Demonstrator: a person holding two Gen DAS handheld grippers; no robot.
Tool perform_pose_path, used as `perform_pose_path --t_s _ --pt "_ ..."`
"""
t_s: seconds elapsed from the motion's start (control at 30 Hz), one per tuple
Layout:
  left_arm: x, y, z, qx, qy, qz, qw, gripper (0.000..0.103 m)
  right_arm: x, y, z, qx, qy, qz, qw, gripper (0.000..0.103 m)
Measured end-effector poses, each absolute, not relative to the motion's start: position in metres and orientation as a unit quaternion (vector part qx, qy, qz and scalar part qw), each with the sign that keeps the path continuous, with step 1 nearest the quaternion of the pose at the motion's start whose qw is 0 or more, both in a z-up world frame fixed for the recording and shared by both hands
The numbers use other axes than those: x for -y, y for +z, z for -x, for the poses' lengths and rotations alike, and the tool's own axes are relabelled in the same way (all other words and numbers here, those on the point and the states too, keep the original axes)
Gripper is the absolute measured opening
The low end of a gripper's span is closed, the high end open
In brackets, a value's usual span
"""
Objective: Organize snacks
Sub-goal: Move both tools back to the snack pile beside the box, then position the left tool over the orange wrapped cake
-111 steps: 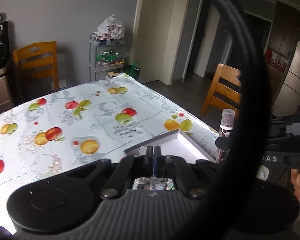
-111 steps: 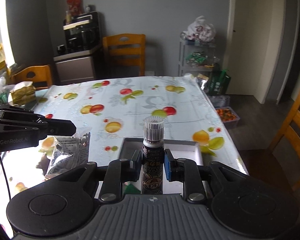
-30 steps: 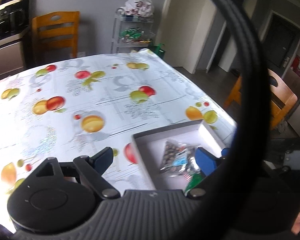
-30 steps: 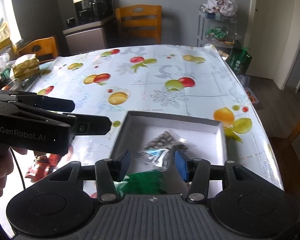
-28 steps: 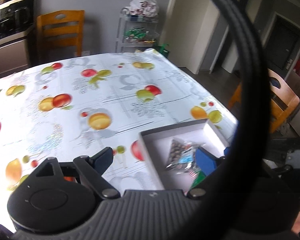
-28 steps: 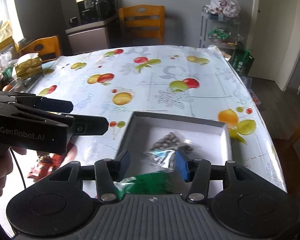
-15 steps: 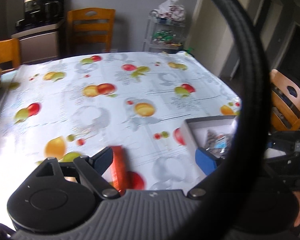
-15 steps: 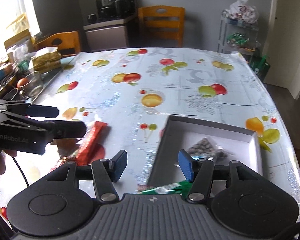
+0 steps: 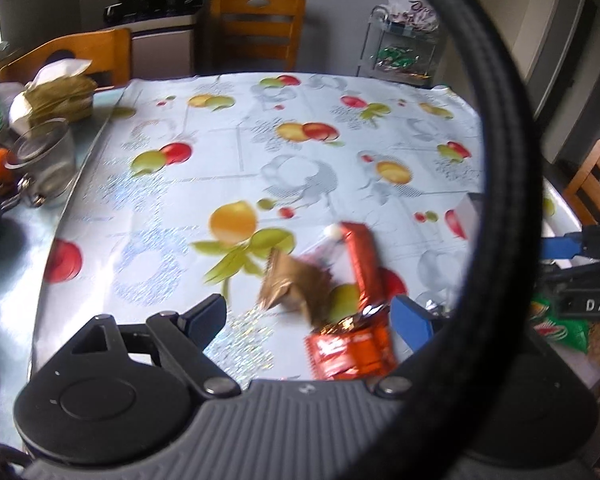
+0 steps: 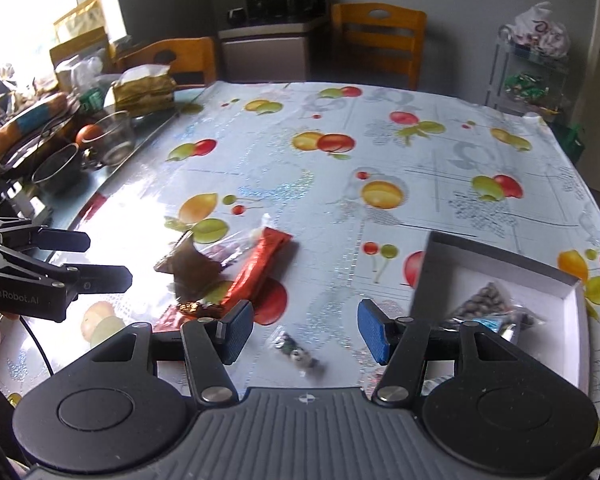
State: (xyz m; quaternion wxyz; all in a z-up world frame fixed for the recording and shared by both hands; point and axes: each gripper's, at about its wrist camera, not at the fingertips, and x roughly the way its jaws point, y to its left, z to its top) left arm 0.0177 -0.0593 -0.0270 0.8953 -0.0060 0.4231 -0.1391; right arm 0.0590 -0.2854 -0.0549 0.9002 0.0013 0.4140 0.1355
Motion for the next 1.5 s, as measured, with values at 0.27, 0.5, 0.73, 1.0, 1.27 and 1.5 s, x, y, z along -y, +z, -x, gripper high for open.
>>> perform_pose_path --t_s 0.27,0.5,0.73,1.0,1.27,1.5 --pt "0.057 -0.04 -0.011 -0.432 -0.172 -0.004 0.885 0.09 0.267 -0.068 -0.059 -0.429 0.149 0.024 0.891 0.059" --pt "0.078 -0.052 -0.008 -0.422 -0.238 -0.048 0.874 0.09 0.265 -0.075 -0.059 -0.44 0.15 0.027 0.885 0.059" --pt "0.091 -0.07 -0.012 -0.409 -0.284 -0.102 0.861 0.09 0.27 -0.076 -0.063 -0.445 0.144 0.025 0.883 0.059" --pt "0.101 -0.091 -0.02 -0.406 -0.325 -0.146 0.841 0.09 0.278 -0.078 -0.066 -0.45 0.132 0.02 0.883 0.061" --pt "0.116 -0.104 -0.032 -0.4 -0.375 -0.185 0.816 0.09 0.283 -0.081 -0.067 -0.457 0.126 0.016 0.88 0.063" --pt "0.121 -0.109 -0.028 -0.427 -0.387 -0.19 0.795 0.09 0.286 -0.082 -0.068 -0.458 0.121 0.013 0.881 0.065"
